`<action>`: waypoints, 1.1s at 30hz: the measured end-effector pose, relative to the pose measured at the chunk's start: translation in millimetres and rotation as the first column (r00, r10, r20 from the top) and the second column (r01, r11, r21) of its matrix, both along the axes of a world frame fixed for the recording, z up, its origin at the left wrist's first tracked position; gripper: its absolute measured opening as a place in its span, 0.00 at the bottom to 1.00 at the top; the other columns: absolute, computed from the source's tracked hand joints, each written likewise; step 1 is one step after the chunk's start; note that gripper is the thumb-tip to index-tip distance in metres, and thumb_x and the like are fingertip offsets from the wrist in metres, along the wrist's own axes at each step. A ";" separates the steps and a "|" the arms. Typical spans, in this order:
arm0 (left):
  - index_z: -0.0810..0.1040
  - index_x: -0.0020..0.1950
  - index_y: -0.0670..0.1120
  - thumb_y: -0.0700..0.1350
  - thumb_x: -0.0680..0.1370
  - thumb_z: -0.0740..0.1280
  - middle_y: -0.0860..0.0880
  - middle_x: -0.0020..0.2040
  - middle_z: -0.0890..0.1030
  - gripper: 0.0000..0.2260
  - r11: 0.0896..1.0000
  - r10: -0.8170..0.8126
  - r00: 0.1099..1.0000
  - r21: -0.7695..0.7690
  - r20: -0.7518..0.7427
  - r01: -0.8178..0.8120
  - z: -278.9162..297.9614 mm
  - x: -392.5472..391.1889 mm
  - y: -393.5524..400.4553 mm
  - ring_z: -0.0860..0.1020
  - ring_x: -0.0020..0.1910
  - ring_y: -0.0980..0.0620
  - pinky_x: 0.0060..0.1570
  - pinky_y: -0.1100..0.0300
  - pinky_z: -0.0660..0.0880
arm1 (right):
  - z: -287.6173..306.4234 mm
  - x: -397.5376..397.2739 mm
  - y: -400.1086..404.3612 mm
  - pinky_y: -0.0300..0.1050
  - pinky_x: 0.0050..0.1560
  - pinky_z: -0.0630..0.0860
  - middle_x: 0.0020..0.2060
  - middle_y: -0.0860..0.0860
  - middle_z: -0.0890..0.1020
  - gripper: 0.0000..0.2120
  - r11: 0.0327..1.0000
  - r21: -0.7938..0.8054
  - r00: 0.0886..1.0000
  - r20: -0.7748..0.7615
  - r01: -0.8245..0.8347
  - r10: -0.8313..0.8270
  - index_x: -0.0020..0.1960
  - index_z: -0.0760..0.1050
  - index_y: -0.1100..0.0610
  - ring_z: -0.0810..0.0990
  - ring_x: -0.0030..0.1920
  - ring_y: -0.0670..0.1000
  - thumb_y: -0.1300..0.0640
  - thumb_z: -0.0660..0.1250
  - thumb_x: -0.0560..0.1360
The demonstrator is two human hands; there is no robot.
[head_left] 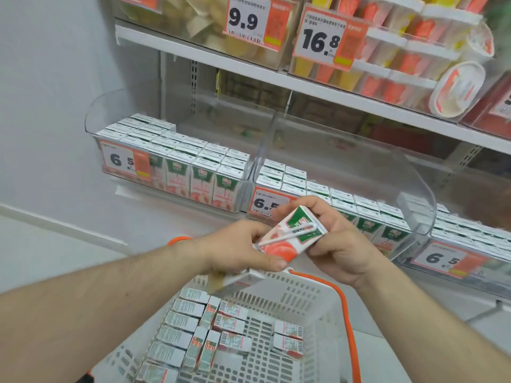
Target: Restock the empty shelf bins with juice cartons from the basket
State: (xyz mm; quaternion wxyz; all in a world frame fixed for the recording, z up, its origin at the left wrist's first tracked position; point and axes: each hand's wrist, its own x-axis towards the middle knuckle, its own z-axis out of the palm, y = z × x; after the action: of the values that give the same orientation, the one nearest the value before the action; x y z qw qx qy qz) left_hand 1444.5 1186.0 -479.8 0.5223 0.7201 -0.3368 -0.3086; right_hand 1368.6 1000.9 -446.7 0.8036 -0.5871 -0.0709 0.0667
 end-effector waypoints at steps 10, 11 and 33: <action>0.80 0.51 0.50 0.38 0.70 0.77 0.51 0.43 0.83 0.14 0.924 0.302 0.950 -0.221 -0.074 -0.311 -1.0 14.7 4.7 0.78 0.43 0.54 0.49 0.55 0.74 | 11.4 12.0 9.6 0.57 0.62 0.76 0.62 0.52 0.80 0.40 0.886 -0.383 0.962 0.177 0.262 -0.208 0.66 0.71 0.48 0.79 0.62 0.54 0.74 0.58 0.58; 0.80 0.52 0.50 0.38 0.70 0.77 0.51 0.43 0.83 0.14 0.923 0.282 0.954 -0.242 -0.106 -0.300 1.0 15.6 5.5 0.78 0.43 0.54 0.48 0.57 0.75 | 12.5 12.0 9.4 0.61 0.63 0.75 0.63 0.52 0.78 0.41 0.878 -0.392 0.958 0.190 0.275 -0.215 0.66 0.71 0.48 0.78 0.62 0.55 0.73 0.57 0.56; 0.79 0.54 0.60 0.47 0.72 0.74 0.60 0.49 0.83 0.13 0.941 0.328 0.918 -0.166 0.221 -0.296 9.8 27.0 13.3 0.81 0.51 0.59 0.51 0.60 0.78 | 30.2 33.0 65.7 0.44 0.38 0.69 0.42 0.42 0.75 0.30 0.219 -0.751 0.762 0.520 0.623 -0.385 0.45 0.67 0.45 0.73 0.41 0.44 0.33 0.75 0.53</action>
State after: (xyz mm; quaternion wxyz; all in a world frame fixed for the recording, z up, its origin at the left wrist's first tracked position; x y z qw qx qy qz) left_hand 1471.5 1199.3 -470.1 0.5644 0.7621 -0.2986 -0.1072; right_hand 1401.7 1066.6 -416.5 0.3220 -0.9125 0.0822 -0.2383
